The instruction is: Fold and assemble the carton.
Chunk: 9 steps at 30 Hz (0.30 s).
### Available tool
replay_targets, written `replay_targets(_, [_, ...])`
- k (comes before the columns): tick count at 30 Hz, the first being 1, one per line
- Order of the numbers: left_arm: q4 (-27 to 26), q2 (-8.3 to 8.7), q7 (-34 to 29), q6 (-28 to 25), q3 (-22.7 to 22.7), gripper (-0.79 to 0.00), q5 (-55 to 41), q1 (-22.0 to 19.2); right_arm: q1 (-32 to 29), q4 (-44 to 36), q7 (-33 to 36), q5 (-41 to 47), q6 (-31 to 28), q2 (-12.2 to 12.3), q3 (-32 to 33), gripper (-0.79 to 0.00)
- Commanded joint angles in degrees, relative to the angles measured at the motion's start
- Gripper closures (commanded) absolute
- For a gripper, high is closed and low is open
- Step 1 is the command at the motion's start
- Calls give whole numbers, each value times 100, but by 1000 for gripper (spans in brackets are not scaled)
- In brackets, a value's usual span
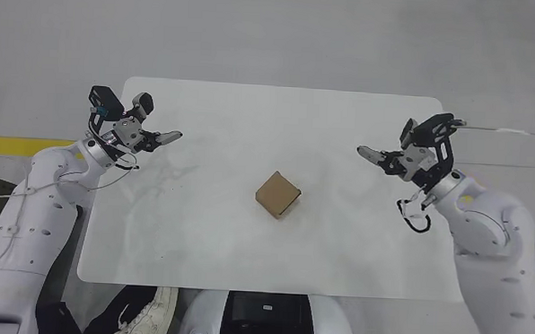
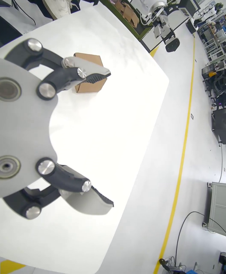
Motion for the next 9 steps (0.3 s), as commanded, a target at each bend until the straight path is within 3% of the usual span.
replay_targets(1, [0,0,0,0,0,-785,0,0,65,-35,98,8,-16,12,10,-785])
replay_targets(9, [0,0,0,0,0,-784,0,0,105,-45,170,-7,-48,23,18,-784])
